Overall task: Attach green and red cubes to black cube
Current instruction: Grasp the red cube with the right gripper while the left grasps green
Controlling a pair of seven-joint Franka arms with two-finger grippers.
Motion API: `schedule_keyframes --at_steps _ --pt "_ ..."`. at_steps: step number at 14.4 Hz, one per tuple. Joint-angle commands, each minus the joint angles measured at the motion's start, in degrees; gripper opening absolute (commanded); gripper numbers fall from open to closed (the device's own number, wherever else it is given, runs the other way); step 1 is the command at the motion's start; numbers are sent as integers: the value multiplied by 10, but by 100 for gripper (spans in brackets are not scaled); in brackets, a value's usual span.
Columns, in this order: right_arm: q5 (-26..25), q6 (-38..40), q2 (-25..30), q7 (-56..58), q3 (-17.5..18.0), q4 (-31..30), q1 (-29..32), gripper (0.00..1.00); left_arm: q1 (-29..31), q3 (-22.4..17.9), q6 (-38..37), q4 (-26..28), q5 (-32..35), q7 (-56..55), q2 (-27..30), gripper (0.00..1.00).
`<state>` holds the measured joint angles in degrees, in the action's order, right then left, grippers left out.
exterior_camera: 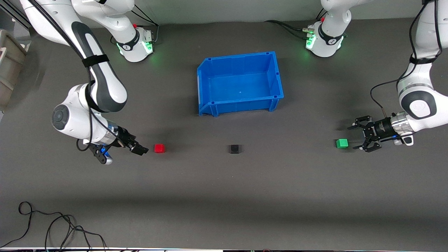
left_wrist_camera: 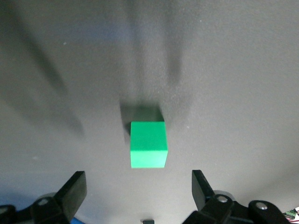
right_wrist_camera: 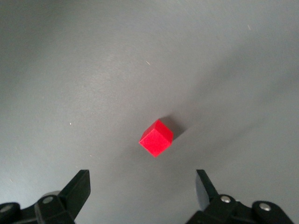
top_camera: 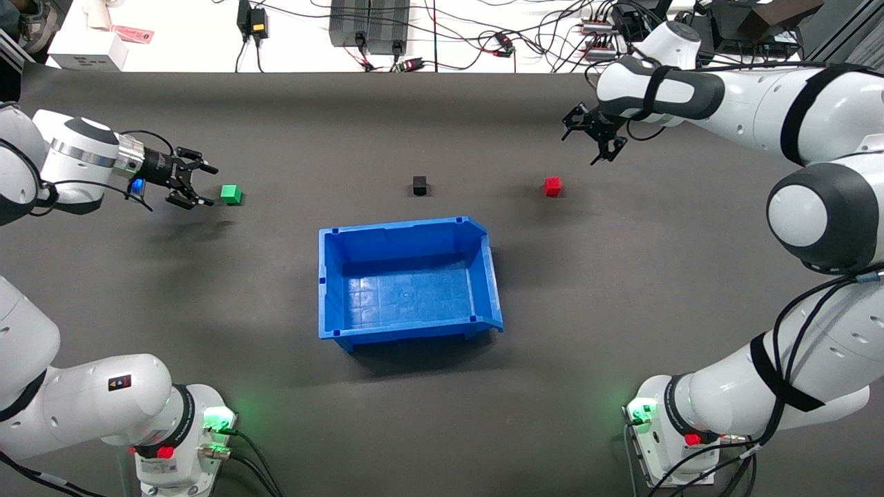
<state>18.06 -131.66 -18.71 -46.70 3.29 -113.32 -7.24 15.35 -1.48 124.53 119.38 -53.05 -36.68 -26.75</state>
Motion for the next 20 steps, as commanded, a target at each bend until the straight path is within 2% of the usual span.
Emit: schedule_keyframes --at_steps 1,2,3,4,6,7,8,9,10,12,13,14,17,20 --pt "-3 -10 -21 -165 -2 11 -16 95 -5 1 15 -4 -30 34 -17 100" --pt "-8 -14 -34 -214 -2 22 -17 95 -5 2 19 -4 -30 35 -22 100" --pt "-17 -14 -48 -259 -2 33 -18 85 -6 4 26 -4 -32 35 -24 100" --pt "-33 -14 -68 -302 -1 43 -22 81 -7 4 31 -5 -37 35 -29 100" --pt "-75 -15 -109 -358 -2 52 -56 89 -7 4 31 -7 -47 47 -37 100" --pt "-85 -16 -118 -384 -3 56 -57 89 -7 4 31 -8 -50 49 -38 100" --pt "-92 -16 -121 -401 -7 59 -56 100 -7 4 31 -8 -50 49 -39 100" --pt "-95 -15 -128 -409 -7 59 -56 100 -8 5 31 -8 -51 49 -40 99" --pt "-100 -15 -131 -439 -7 60 -57 100 -8 4 32 -8 -53 50 -41 92" --pt "-168 -11 -131 -483 -6 59 -57 99 -8 4 32 -8 -60 50 -43 72" --pt "-187 -11 -131 -500 -6 59 -57 99 -8 4 31 -9 -60 50 -43 58" --pt "-186 -11 -133 -508 -6 60 -57 100 -8 4 31 -11 -60 50 -43 41" --pt "-184 -11 -135 -538 -4 58 -60 99 -8 4 27 -15 -59 49 -42 32" --pt "-183 -11 -156 -558 -4 61 -67 99 -9 4 17 -29 -57 38 -36 30"
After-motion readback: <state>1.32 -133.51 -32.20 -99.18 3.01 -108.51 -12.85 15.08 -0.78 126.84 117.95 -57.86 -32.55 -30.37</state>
